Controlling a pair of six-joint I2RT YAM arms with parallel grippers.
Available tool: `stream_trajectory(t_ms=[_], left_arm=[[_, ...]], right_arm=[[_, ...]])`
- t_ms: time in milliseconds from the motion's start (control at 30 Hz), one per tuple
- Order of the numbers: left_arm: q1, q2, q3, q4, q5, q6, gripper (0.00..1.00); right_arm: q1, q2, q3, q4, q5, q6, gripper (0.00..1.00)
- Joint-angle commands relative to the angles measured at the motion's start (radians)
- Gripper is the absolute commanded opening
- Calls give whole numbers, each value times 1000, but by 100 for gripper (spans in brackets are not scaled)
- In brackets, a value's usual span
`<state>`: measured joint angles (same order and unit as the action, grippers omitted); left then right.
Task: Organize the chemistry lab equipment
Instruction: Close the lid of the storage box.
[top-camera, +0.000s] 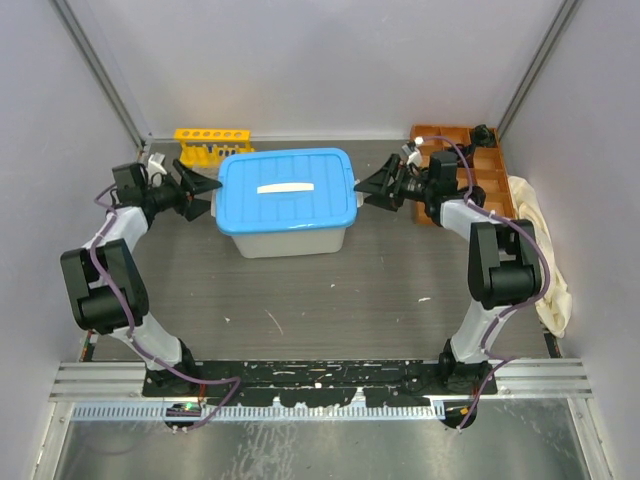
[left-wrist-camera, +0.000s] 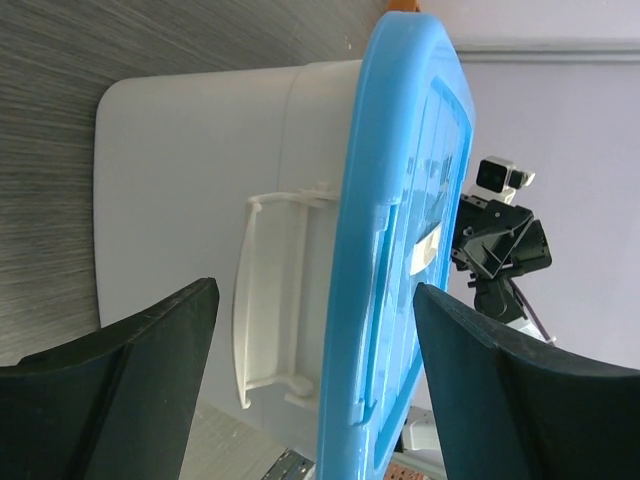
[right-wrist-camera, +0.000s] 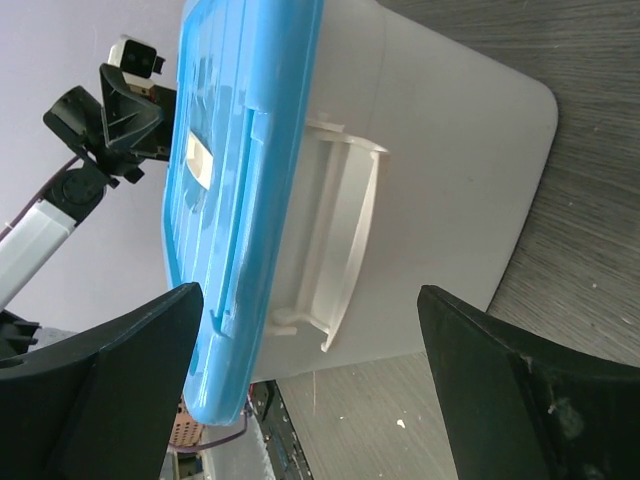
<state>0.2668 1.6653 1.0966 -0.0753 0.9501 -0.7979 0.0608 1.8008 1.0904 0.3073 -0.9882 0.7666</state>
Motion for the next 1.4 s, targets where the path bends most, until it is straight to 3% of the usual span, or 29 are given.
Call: stream_trajectory(t_ms=[0, 267, 400, 567, 1000, 1233, 1367], left_arm=[[-30, 14, -6, 84, 27, -28, 80], [-69, 31, -16, 95, 26, -35, 79], [-85, 11, 10, 5, 6, 16, 77], [-102, -28, 79, -144, -44, 101, 76], [-174, -76, 253, -460, -210, 285, 74], [-232, -75, 331, -527, -272, 320, 74], [-246, -73, 351, -541, -285, 322, 73]], right_arm=[[28, 8, 57, 82, -17, 20, 94], [57, 28, 58, 109, -11, 40, 92], [61, 16, 56, 88, -6, 29, 85], [68, -4, 81, -23, 20, -42, 75], [132, -21, 240, -378, 169, -298, 74], [162, -43, 290, -487, 259, -365, 72], [168, -56, 306, -512, 281, -375, 66]])
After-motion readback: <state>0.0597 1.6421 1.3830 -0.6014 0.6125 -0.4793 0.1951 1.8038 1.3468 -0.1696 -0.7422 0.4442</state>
